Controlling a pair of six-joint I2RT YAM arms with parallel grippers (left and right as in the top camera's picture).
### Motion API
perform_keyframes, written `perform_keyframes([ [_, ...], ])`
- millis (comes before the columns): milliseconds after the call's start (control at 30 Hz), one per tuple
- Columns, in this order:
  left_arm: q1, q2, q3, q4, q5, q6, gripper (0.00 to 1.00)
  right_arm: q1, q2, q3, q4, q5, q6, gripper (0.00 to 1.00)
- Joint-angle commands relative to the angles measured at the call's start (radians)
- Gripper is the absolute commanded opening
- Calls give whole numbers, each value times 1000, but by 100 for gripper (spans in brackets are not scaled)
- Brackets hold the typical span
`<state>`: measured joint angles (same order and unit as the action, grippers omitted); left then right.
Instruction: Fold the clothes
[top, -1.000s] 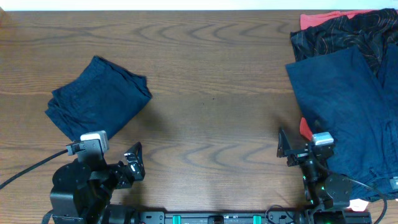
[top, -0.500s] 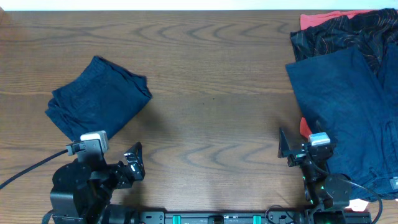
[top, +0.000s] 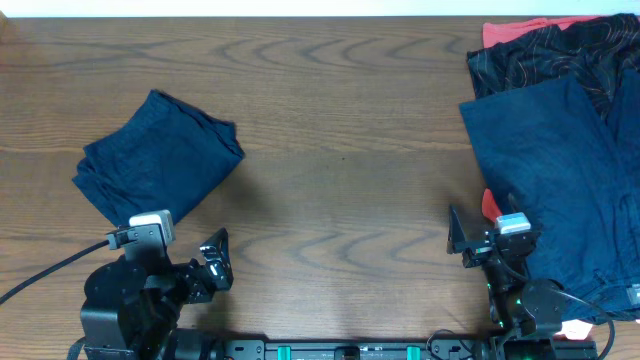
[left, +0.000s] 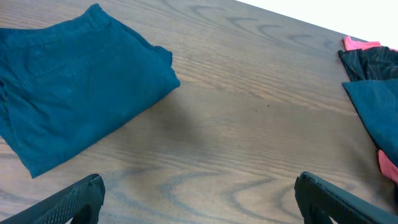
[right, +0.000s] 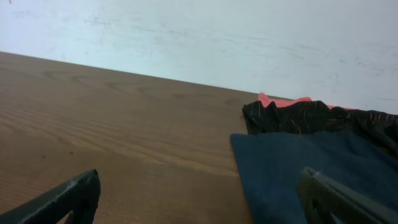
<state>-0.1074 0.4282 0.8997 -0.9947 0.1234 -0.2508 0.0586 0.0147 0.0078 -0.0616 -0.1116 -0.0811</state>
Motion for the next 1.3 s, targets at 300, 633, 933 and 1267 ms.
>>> perform_keyframes([
  [300, 23, -111, -35, -59, -116, 37, 98, 8, -9, -2, -3, 10, -13, 99],
  [633, 84, -348, -423, 299, -120, 120, 98, 8, -9, -2, -3, 10, -13, 99],
  [933, 85, -426, -761, 841, -116, 151, 98, 8, -9, -2, -3, 10, -13, 99],
  [1267, 84, -426, -896, 924, -104, 191, 98, 8, -9, -2, -3, 10, -13, 99],
])
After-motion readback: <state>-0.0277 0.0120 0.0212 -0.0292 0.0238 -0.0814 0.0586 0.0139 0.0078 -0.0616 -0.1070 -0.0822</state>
